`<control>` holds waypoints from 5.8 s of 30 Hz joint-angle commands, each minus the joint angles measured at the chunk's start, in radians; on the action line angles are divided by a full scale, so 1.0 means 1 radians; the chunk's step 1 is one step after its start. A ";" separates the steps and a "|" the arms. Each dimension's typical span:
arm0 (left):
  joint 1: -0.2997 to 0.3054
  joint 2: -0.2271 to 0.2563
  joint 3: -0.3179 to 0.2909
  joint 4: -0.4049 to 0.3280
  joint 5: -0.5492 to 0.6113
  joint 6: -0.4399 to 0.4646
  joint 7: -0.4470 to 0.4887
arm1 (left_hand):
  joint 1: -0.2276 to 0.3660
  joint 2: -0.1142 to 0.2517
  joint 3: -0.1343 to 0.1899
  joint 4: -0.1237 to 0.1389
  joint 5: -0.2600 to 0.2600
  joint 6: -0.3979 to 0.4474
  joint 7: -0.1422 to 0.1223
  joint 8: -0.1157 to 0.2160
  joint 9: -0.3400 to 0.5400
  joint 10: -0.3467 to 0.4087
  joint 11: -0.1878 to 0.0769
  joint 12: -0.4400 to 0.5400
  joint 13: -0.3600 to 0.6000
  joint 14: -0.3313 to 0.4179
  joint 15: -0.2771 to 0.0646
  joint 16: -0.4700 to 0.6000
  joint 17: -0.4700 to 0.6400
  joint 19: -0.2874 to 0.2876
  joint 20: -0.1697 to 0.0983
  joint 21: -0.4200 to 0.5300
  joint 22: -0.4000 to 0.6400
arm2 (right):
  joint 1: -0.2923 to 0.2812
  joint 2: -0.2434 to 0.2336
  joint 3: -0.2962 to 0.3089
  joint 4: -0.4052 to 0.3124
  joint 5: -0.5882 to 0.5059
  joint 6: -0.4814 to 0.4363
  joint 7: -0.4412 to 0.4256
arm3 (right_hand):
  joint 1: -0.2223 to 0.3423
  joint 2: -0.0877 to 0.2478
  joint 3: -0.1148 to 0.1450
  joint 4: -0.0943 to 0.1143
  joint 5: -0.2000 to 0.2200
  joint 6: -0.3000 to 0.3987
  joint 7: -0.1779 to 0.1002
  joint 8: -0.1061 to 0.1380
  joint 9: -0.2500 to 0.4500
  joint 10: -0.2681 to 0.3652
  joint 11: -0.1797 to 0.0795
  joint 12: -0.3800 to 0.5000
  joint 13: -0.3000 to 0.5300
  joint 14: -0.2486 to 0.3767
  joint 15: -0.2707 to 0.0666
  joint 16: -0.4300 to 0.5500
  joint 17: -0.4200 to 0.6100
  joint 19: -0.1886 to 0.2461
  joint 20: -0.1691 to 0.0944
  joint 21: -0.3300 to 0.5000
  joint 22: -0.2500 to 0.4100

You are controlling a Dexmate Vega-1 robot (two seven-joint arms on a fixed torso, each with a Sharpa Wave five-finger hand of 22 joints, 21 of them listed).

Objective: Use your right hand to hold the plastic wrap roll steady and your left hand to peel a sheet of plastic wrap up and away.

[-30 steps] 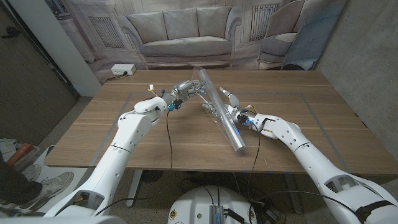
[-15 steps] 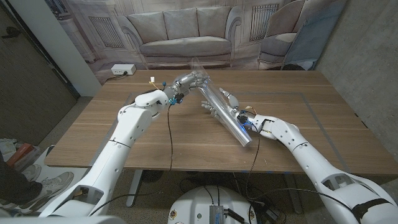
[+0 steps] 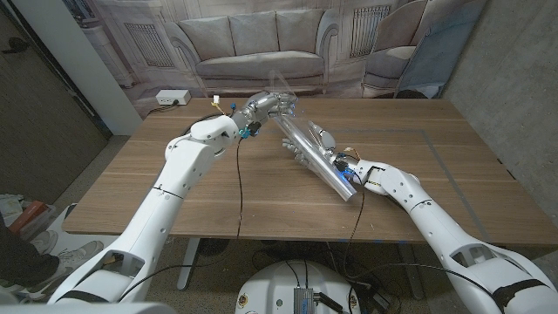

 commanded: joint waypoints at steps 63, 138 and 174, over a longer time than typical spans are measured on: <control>0.015 0.069 -0.011 -0.096 -0.097 -0.160 0.050 | -0.004 -0.017 0.048 0.009 0.029 0.023 0.027 0.045 0.123 0.043 -0.018 -0.021 0.020 0.029 -0.020 -0.028 0.056 -0.024 -0.019 0.091 -0.010 | -0.001 0.052 0.059 0.032 0.031 -0.019 -0.104 | -0.023 0.004 0.004 0.008 0.004 0.017 0.006 -0.009 0.005 0.009 0.009 0.005 -0.001 0.004 0.004 0.001 -0.003 0.035 -0.040 -0.015 -0.016; 0.026 0.190 -0.020 -0.255 -0.173 -0.334 0.140 | -0.016 -0.033 0.074 0.011 0.035 0.026 0.020 0.035 0.129 0.057 -0.026 -0.048 0.037 0.041 -0.022 -0.053 0.106 -0.049 -0.026 0.159 -0.019 | -0.030 0.032 0.066 -0.049 0.044 -0.036 -0.154 | -0.035 0.006 0.010 0.005 0.006 0.025 0.009 -0.018 0.006 0.010 0.012 0.008 -0.004 0.001 0.006 0.000 -0.005 0.038 -0.040 -0.024 -0.030; 0.017 0.229 -0.013 -0.235 -0.232 -0.449 0.161 | -0.025 -0.042 0.082 0.014 0.030 0.034 0.005 0.027 0.125 0.056 -0.034 -0.063 0.045 0.046 -0.021 -0.065 0.130 -0.057 -0.031 0.184 -0.021 | -0.032 0.044 0.062 -0.049 0.042 -0.017 -0.182 | -0.038 0.005 0.012 0.003 0.006 0.028 0.008 -0.022 0.007 0.012 0.011 0.010 -0.004 0.002 0.007 0.001 -0.005 0.038 -0.039 -0.027 -0.035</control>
